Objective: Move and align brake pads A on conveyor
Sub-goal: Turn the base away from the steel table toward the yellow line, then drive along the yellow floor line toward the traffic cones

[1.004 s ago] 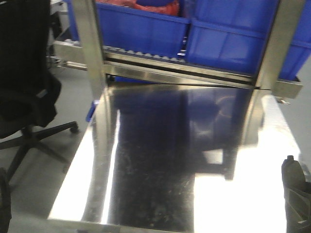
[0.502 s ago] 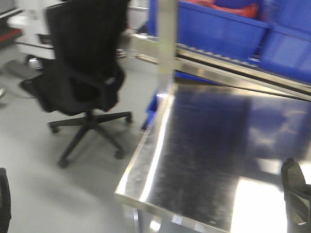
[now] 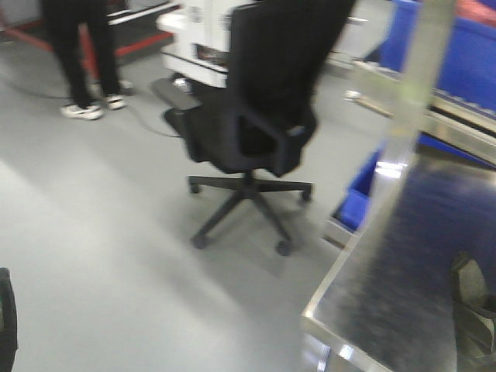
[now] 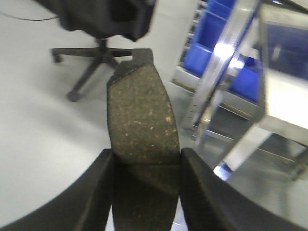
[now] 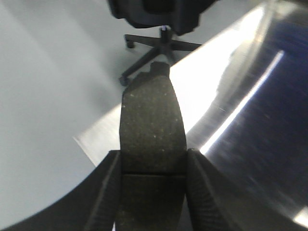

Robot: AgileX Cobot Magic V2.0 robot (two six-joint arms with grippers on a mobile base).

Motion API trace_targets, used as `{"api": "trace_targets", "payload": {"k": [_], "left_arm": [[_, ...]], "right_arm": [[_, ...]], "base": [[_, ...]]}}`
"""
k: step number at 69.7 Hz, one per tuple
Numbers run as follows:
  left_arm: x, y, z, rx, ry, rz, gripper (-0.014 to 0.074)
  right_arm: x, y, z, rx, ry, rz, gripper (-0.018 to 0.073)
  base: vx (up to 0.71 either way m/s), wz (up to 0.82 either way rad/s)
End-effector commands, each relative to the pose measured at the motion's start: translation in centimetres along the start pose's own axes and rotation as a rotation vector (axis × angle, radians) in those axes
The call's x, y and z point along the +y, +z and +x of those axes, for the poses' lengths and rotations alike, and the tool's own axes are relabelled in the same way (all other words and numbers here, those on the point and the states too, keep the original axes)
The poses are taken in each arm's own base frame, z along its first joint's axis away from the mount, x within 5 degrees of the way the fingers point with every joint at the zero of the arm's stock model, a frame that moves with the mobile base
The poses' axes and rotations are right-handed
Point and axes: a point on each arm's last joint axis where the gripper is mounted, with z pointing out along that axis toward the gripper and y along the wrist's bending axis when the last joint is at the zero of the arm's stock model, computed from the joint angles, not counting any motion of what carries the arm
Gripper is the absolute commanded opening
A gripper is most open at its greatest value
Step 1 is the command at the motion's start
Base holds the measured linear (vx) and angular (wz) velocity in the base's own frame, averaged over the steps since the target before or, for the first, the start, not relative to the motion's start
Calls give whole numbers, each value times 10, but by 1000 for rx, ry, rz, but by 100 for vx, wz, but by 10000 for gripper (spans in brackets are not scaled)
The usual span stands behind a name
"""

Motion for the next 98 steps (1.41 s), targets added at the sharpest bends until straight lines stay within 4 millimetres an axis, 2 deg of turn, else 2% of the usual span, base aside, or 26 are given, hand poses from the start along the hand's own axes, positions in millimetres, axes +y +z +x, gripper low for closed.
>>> {"api": "trace_targets", "payload": {"k": [1,98], "left_arm": [[-5,-5,-16,-109,1,43,164],[-5,-5,-16,-109,1,44,164]], "right_arm": [[1,-4,-15,-106,-19,-9,96],[1,-4,-15,-103,-19,-8,97]], "base": [[5,62],[9,58]]}}
